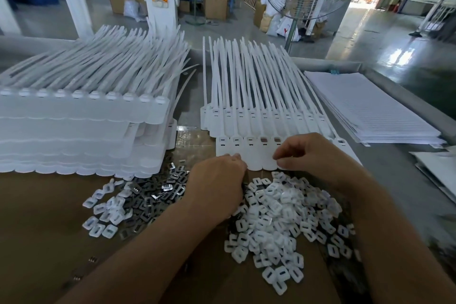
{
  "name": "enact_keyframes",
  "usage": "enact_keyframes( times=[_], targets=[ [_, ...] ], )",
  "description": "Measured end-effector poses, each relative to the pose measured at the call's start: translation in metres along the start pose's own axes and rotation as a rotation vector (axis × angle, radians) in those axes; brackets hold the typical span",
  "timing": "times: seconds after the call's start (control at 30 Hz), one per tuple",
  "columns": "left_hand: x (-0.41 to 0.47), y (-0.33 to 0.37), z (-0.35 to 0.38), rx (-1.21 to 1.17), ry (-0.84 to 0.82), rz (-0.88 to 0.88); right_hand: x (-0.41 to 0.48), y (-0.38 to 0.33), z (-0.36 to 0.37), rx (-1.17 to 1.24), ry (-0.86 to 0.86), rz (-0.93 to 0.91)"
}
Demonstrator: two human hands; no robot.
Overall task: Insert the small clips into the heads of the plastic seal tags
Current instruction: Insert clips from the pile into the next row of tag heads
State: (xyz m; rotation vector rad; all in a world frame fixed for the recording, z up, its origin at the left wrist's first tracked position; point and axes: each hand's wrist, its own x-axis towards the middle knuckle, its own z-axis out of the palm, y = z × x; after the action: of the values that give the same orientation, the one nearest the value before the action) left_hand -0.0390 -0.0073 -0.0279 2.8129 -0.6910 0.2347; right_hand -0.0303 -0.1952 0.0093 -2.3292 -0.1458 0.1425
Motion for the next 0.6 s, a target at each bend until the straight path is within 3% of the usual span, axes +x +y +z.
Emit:
enact_keyframes(
  times=[0.2,0.4,0.6],
  targets=[
    [0.0008,-0.0003,-0.0010,0.005,0.006,-0.003,-0.0010,-0.0018,-0.0009,-0.148,-0.127,0.048],
    [0.0019,-0.0007,-0.0011,0.002,-0.010,-0.008,-0.0004,-0.0010,-0.0010,-0.193,-0.144,0.040],
    [0.0012,-0.0001,-0.0023,-0.008,0.007,-0.010,0.0005,-0.0015,-0.0007,0.061,0.042,0.012]
  ],
)
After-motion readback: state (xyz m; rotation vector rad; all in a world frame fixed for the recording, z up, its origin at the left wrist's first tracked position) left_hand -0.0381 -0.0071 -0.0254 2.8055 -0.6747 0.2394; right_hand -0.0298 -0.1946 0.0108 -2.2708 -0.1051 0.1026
